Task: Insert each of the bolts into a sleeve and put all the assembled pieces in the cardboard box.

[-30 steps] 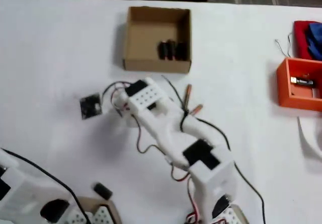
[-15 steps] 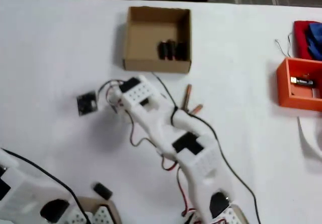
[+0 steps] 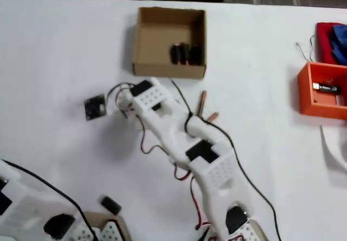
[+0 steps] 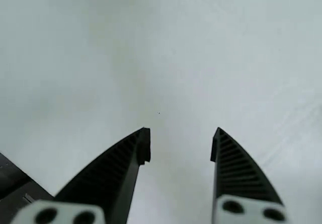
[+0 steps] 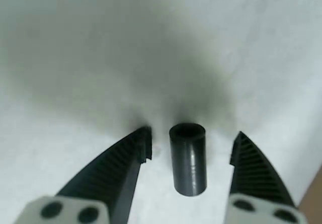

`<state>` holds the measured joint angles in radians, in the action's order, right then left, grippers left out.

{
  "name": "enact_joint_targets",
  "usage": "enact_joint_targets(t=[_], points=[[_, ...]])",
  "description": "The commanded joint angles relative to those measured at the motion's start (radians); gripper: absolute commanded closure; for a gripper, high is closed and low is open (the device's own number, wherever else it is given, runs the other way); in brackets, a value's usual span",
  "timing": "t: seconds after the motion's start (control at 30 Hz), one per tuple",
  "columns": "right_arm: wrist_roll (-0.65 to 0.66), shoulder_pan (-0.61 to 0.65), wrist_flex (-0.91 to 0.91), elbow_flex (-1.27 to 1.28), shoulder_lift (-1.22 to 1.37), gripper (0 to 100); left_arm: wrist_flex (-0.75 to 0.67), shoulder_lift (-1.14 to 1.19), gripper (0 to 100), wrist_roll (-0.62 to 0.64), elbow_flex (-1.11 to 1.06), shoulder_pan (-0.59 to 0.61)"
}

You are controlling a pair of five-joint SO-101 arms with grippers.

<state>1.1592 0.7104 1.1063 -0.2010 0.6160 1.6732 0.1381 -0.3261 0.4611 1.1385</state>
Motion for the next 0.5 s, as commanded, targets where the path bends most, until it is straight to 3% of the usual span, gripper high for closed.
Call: enact_joint_targets(t=[0.0, 0.13, 0.47], points=[[0.008, -0.042, 0.004, -0.034, 0.001, 87.7, -0.015, -0.009, 78, -0.003, 0.042, 0.008], [0.006, -0.05, 0.001, -0.034, 0.002, 96.7, -0.015, -0.009, 78, -0.003, 0.042, 0.008], [0.0, -0.051, 0.024, -0.028, 0.002, 89.9, -0.015, -0.012, 78, -0.002, 0.042, 0.005]])
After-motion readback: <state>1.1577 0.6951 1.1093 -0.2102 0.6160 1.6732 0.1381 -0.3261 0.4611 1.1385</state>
